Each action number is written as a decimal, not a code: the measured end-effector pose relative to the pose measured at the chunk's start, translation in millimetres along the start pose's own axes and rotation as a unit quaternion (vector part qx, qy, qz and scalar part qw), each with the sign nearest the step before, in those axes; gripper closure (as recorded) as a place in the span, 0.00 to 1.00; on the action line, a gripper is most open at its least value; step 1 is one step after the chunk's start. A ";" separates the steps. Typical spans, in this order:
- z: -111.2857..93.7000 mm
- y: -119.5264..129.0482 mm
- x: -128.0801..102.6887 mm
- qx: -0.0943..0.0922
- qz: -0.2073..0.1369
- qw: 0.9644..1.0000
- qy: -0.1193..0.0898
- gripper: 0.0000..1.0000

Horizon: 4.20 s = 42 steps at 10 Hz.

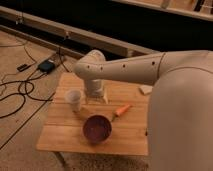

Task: Place the pepper in the ceramic cup

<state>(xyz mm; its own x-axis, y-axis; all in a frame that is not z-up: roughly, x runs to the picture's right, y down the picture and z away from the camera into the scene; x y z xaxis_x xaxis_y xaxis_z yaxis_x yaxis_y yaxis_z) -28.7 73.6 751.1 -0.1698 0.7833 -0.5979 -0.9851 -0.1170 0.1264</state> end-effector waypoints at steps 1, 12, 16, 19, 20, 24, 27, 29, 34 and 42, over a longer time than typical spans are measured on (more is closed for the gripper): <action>6.4 -11.8 -9.7 0.001 0.017 1.000 -0.009 0.35; 114.3 -120.0 -37.9 -0.046 0.182 0.982 -0.004 0.35; 126.4 -122.7 -55.3 -0.034 0.169 0.985 0.020 0.35; 134.9 -125.7 -63.6 -0.031 0.171 0.984 0.032 0.35; 138.8 -126.0 -65.8 -0.031 0.171 0.984 0.036 0.35; 153.8 -126.0 -68.6 -0.035 0.170 0.984 0.048 0.35; 160.4 -127.5 -66.6 -0.036 0.167 0.984 0.056 0.53; 161.5 -129.0 -65.9 -0.037 0.163 0.984 0.059 0.78; 126.7 -110.2 -76.1 -0.043 0.125 0.991 0.017 1.00; -17.2 28.8 -65.0 -0.035 -0.072 0.988 -0.135 1.00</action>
<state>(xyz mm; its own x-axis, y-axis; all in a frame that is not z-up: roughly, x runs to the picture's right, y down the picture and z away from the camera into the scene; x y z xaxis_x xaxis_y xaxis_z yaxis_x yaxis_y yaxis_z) -46.5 8.8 779.9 -0.0229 0.9279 -0.3721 -0.9996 -0.0269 -0.0056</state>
